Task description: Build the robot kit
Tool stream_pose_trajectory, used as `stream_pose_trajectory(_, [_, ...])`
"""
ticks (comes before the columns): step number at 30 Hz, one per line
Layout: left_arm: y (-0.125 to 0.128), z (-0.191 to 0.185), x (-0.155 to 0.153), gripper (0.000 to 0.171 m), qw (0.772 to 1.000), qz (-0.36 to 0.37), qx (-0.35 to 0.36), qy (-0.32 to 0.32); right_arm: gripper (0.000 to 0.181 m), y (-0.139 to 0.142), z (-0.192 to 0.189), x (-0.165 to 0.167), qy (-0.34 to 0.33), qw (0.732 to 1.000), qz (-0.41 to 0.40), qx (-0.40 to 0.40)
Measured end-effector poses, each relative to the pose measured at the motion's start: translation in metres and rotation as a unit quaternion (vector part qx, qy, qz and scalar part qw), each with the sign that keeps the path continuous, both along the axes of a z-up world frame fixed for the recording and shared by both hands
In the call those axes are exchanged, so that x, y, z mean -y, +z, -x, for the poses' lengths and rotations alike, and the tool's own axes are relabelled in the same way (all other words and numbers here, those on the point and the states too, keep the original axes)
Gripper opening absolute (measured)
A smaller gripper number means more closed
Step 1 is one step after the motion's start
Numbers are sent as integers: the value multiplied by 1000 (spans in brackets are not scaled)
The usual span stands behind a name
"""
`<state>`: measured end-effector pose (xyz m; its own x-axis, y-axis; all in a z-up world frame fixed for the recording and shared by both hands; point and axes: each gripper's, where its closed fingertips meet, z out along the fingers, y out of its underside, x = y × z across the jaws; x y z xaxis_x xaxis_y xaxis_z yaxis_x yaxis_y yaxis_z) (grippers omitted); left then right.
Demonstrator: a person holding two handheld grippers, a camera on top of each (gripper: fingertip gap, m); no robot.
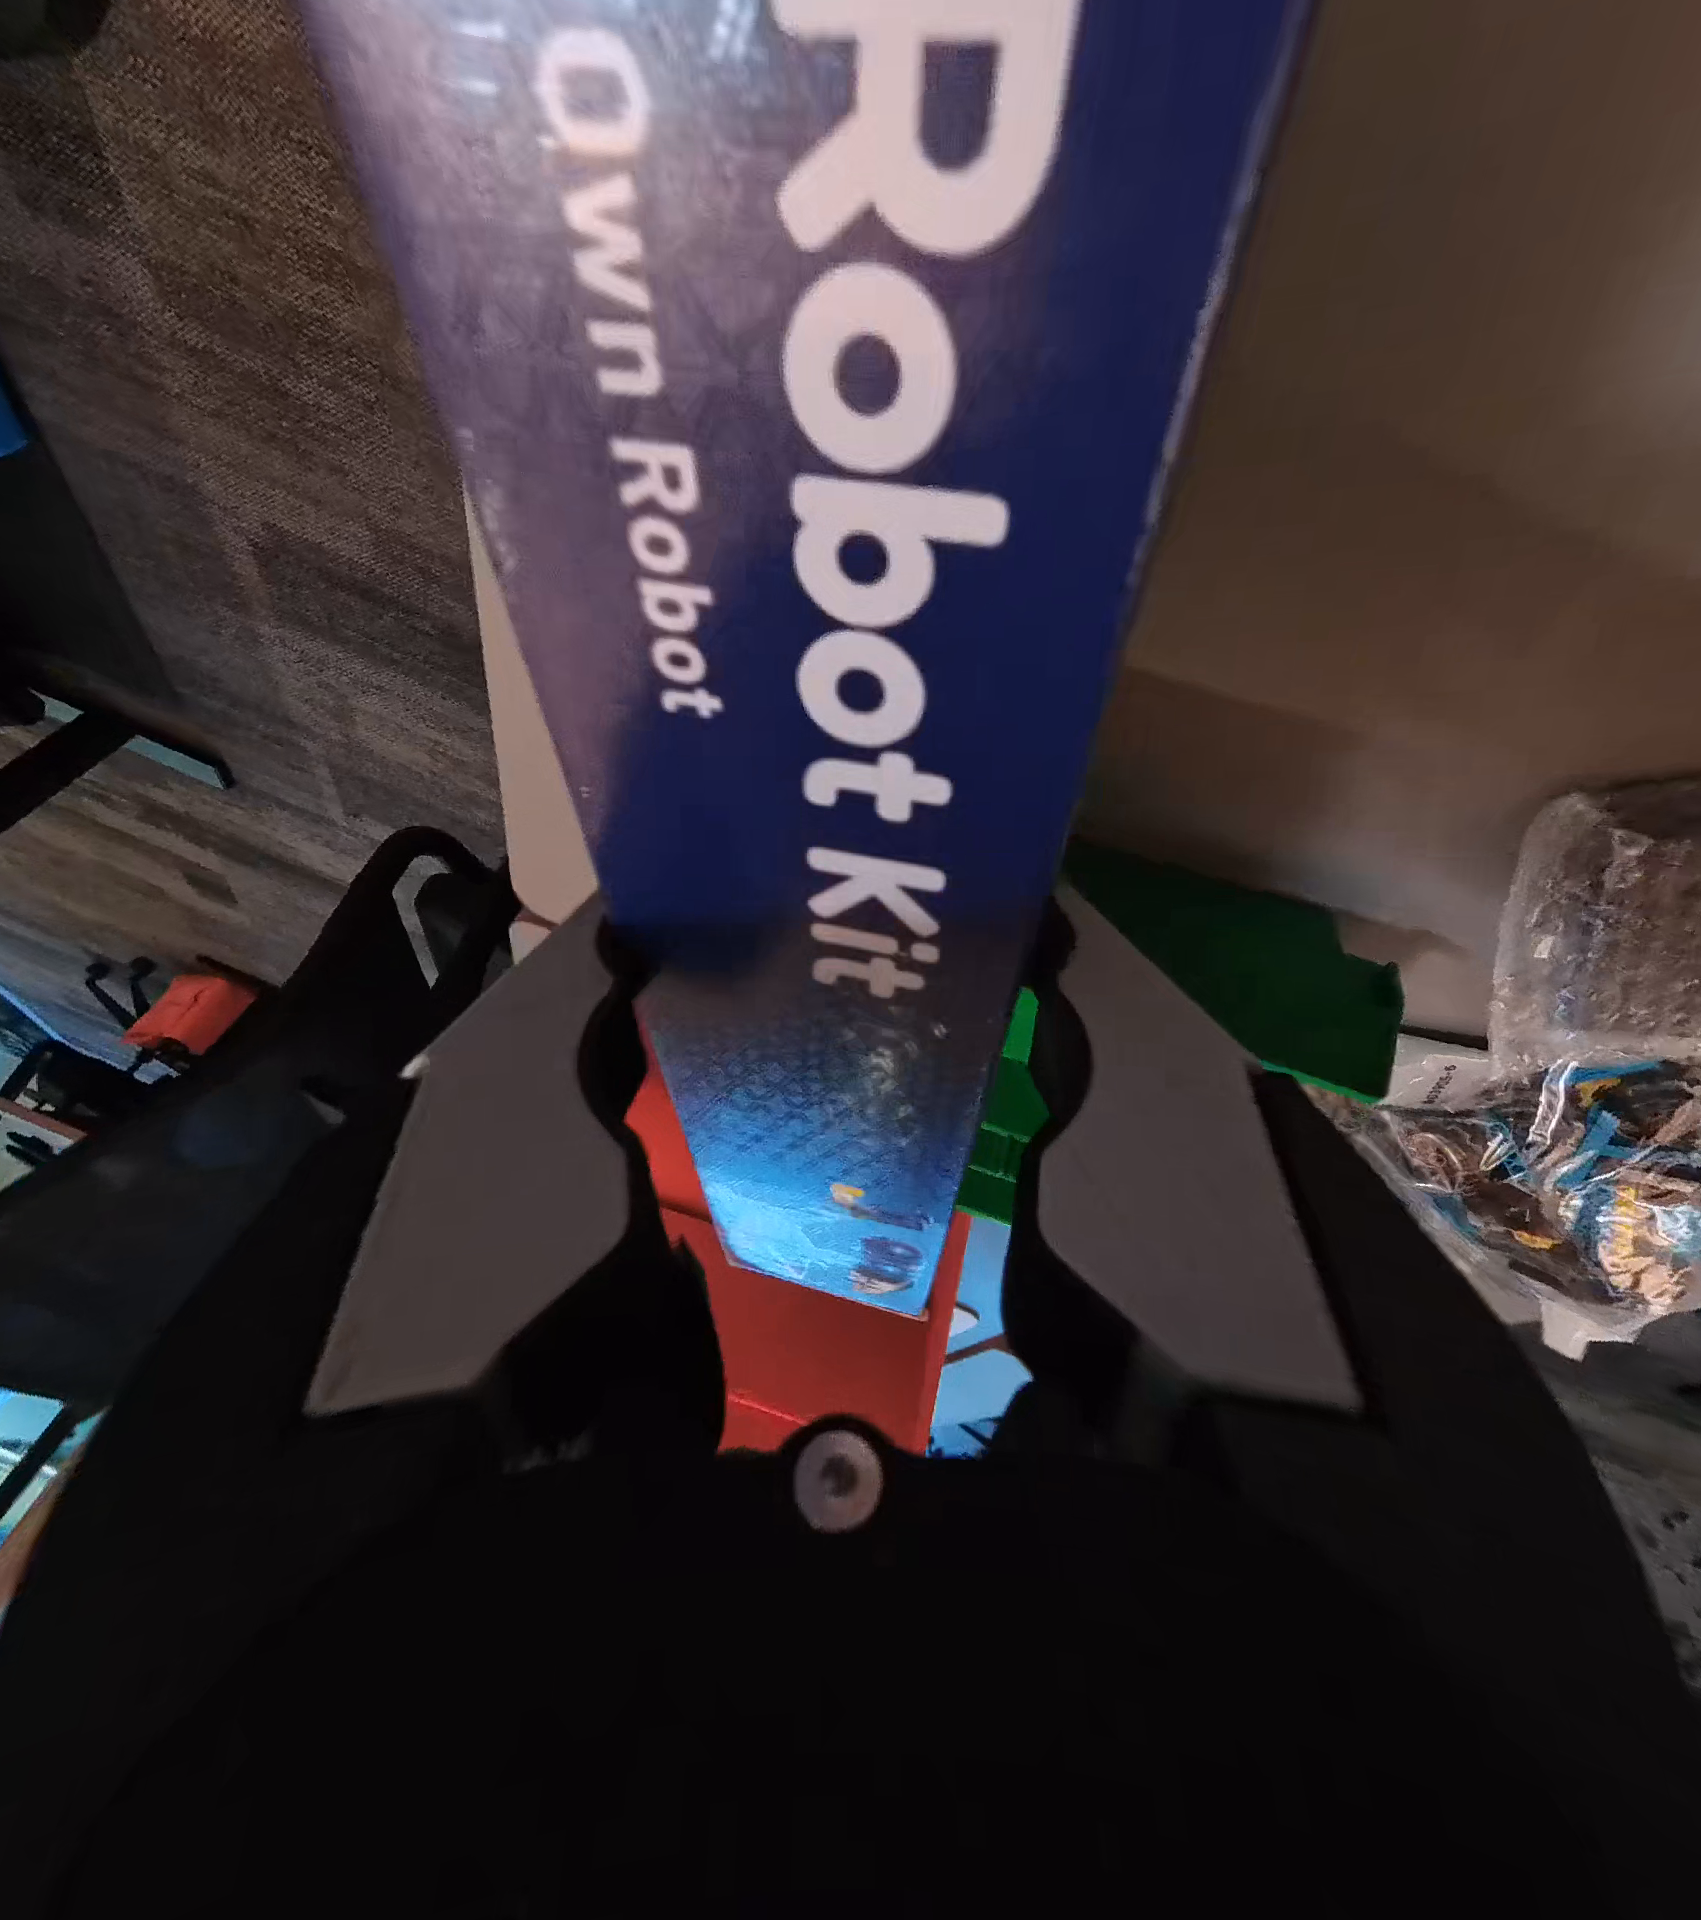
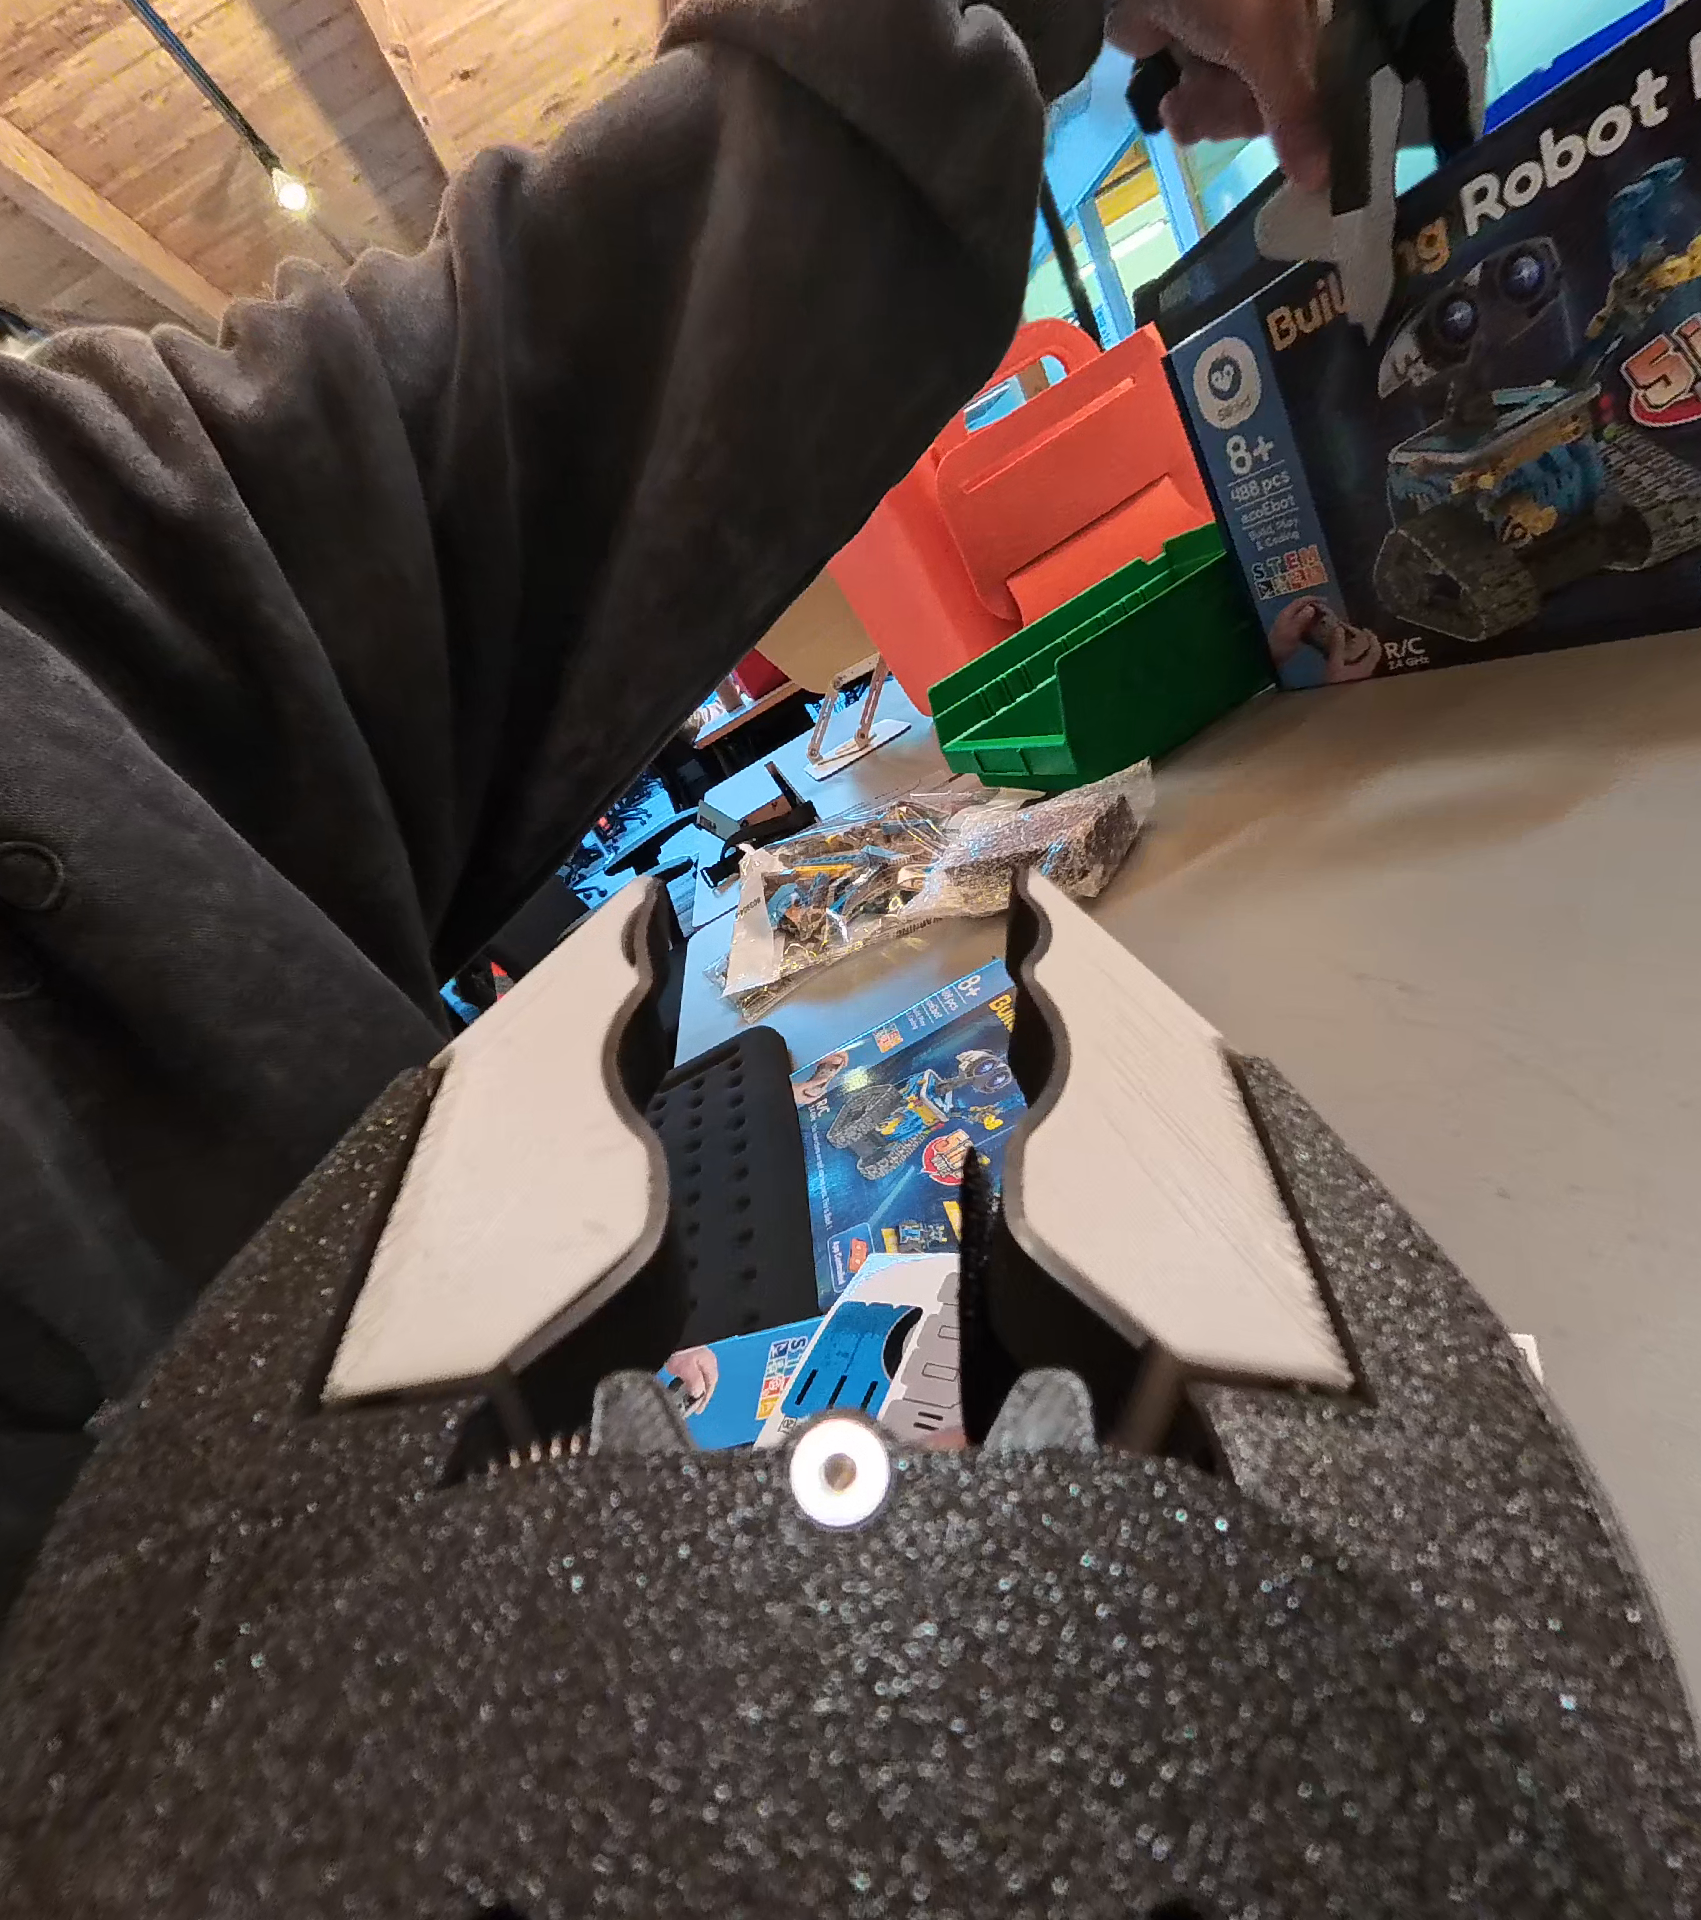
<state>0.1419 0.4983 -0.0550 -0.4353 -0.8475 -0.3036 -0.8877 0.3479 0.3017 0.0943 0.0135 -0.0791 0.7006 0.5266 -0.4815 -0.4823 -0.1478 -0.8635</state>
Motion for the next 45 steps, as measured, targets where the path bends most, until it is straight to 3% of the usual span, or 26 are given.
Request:
stream_pose_trajectory(5, [2,4,7,69,997,-1,4,-73,65,-3,2,-1,6,1000,7,2])
stream_pose_trajectory(14, [3,-2,7,71,999,-3,9,-46,65,-3,2,-2,3,1000,8,4])
stream_pose_trajectory(18, [8,0,-6,85,999,-38,7,-26,65,-4,2,-2,4,1000,9,3])
stream_pose_trajectory(31, [23,30,-3,83,999,-31,41,-9,65,-6,5,-4,2,1000,14,4])
stream_pose_trajectory(38, [14,43,1,86,997,-40,58,-17,64,-6,5,-5,-3,1000,14,4])
stream_pose_trajectory(45, [54,47,-9,88,988,-82,133,-16,65,-8,9,-6,1,1000,18,8])
